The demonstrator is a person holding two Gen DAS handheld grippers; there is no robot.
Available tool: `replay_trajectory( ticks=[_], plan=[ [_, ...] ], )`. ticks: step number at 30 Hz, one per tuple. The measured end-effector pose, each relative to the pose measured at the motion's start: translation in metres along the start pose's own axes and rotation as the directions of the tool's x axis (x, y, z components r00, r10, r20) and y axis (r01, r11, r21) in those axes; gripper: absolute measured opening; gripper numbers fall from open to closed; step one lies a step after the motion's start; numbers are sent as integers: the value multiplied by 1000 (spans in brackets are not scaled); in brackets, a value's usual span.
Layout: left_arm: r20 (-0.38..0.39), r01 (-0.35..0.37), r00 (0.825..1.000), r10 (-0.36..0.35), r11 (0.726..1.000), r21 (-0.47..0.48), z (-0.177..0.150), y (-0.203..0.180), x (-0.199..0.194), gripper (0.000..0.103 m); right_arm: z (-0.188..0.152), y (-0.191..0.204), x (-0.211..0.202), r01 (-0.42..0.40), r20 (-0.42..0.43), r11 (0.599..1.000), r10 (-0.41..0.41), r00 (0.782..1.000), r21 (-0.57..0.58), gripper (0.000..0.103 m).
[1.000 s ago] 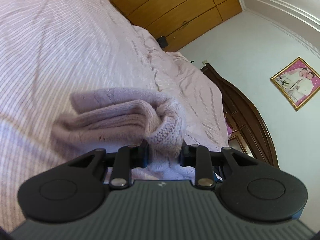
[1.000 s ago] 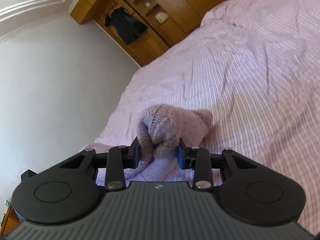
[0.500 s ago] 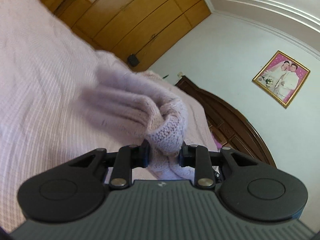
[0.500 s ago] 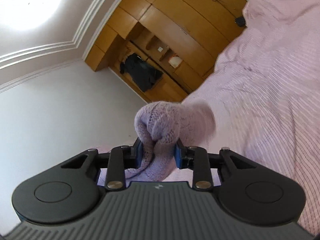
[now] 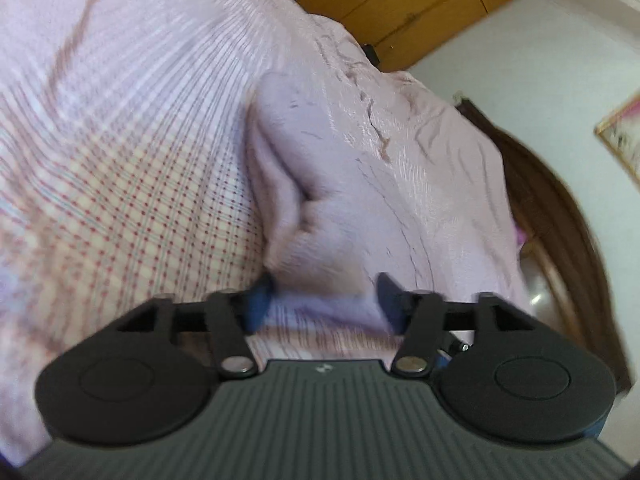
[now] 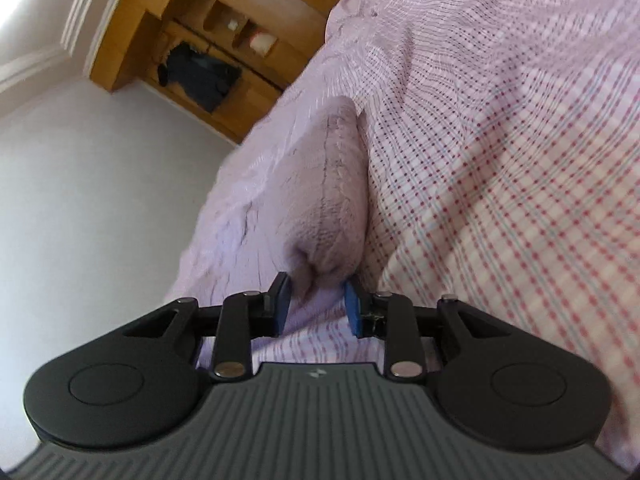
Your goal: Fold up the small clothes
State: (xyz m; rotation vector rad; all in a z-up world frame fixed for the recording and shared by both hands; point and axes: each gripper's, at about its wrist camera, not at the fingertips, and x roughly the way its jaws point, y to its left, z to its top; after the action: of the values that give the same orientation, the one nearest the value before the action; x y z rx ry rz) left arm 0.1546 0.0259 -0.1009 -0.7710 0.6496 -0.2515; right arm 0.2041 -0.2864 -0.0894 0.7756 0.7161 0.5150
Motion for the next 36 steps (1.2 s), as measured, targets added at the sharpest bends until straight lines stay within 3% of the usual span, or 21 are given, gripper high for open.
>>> replay_trajectory(
  ticks=[3,5,7,9,12,14,16,18,23,28,33,36],
  plan=[
    [35,-25,999,21,993,113,-8,-21,-32,67,-2,15,-22,25,-3,998,-25,1000,-55,33],
    [69,-31,997,21,987,156,-15,-35,-50,81,-4,30,-40,44,12,991,-43,999,-126,37],
    [127,-58,991,30,974,221,-20,-44,-67,92,-11,45,-56,86,36,972,-80,996,-218,57],
    [201,-132,977,68,937,323,-25,-59,-73,97,-19,60,-64,135,76,933,-117,990,-332,69],
    [252,-252,956,151,862,440,-34,-73,-65,100,-34,77,-63,195,147,836,-138,979,-513,81],
    [282,-294,944,168,818,494,-48,-68,-60,100,-45,79,-54,216,180,770,-132,975,-601,86],
    [273,-298,947,167,772,561,-57,-64,-44,100,-54,78,-45,215,215,722,-94,972,-658,95],
    [234,-276,958,165,749,602,-65,-57,-31,100,-65,73,-36,210,239,689,-55,969,-694,99],
    [242,-251,962,131,776,579,-78,-35,-18,100,-77,70,-10,239,234,636,-94,968,-734,100],
    [274,-228,958,79,788,572,-82,-28,-27,100,-75,64,-12,233,253,661,-67,965,-714,103],
    [280,-253,955,101,769,587,-83,-35,-19,102,-77,63,-13,222,251,661,-53,967,-717,103],
    [276,-254,955,107,776,578,-82,-35,-20,102,-78,65,-15,222,252,653,-50,967,-724,103]
  ],
)
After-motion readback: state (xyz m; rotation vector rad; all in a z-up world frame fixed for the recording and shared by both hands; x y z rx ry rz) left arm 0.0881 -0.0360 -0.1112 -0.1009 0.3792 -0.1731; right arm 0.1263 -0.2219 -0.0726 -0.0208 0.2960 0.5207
